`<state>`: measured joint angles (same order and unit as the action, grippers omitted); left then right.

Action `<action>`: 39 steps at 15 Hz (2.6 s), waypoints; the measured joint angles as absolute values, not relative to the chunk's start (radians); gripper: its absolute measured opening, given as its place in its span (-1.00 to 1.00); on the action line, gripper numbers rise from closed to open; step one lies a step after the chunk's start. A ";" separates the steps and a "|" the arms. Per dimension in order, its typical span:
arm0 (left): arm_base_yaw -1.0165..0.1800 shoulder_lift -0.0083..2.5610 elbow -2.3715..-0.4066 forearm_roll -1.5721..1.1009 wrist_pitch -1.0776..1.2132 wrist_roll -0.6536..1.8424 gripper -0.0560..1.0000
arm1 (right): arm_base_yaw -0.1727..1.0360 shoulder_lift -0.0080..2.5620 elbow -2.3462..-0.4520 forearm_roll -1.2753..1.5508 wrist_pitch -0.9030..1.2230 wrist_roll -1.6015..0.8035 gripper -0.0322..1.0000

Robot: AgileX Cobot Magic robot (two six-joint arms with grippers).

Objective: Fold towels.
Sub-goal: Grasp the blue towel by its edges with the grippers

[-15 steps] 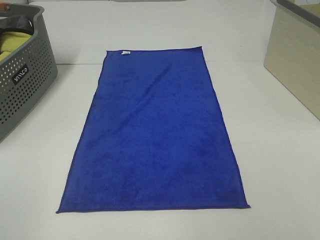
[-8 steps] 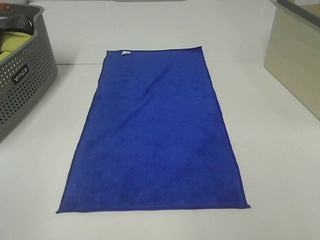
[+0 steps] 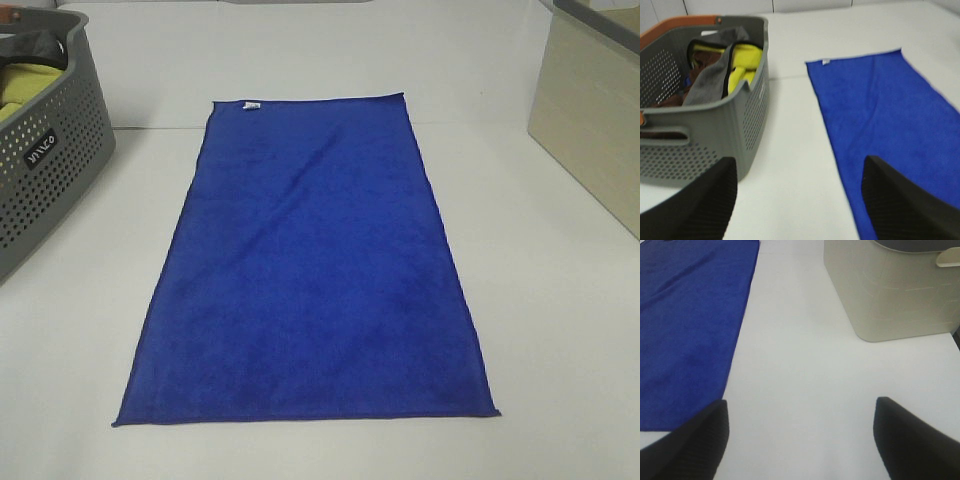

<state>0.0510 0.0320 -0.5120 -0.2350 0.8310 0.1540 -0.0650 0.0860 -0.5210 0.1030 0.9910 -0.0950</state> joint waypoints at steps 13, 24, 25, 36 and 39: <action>-0.034 1.042 -0.445 -0.785 0.475 0.367 0.38 | -0.037 1.171 -0.761 0.344 0.785 -0.063 0.45; -0.038 1.841 -0.696 -1.127 0.576 0.844 0.38 | -0.037 1.710 -0.781 0.809 0.716 -0.528 0.44; -0.066 1.880 -0.703 -1.155 0.578 0.887 0.38 | -0.037 1.759 -0.777 0.833 0.717 -0.546 0.42; -0.191 1.904 -0.714 -1.242 0.548 0.894 0.38 | 0.126 1.825 -0.704 0.968 0.593 -0.628 0.41; -0.193 1.913 -0.715 -1.254 0.554 0.894 0.27 | 0.126 1.872 -0.705 1.048 0.609 -0.636 0.24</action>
